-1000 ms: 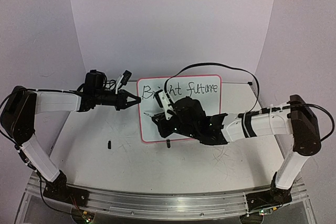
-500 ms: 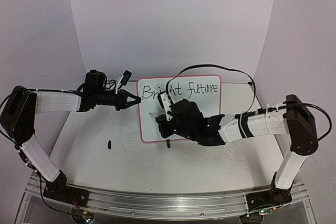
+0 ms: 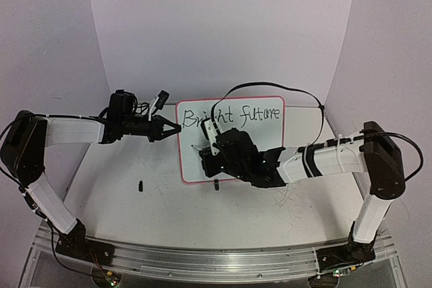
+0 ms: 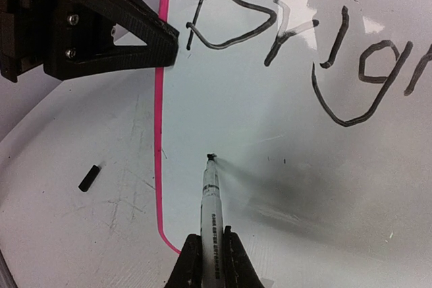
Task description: Write a sentence on the whiteboard
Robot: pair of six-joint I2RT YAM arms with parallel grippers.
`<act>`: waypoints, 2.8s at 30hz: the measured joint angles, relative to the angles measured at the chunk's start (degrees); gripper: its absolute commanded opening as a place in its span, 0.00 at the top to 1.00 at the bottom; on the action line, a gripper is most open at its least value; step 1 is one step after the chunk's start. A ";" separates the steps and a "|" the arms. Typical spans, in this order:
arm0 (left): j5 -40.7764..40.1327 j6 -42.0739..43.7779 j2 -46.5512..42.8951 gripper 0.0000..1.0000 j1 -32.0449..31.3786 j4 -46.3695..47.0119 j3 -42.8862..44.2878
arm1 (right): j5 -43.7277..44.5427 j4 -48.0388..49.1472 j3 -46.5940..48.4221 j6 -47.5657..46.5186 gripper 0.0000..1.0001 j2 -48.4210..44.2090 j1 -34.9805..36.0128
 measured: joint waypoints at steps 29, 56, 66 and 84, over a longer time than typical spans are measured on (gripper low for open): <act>-0.55 0.00 0.00 1.00 0.00 -0.03 0.00 | -2.22 -2.12 3.42 0.52 1.00 2.87 0.36; -0.72 0.00 -0.02 1.00 0.00 -0.04 0.00 | 0.61 0.89 -5.63 2.12 1.00 -5.30 0.09; -0.70 0.00 -0.02 1.00 0.00 -0.04 0.00 | 1.93 1.29 -4.48 2.36 1.00 -3.78 0.09; -0.50 0.42 -0.24 1.00 0.00 -0.07 0.00 | 2.80 1.53 -2.44 2.34 1.00 -1.54 -0.12</act>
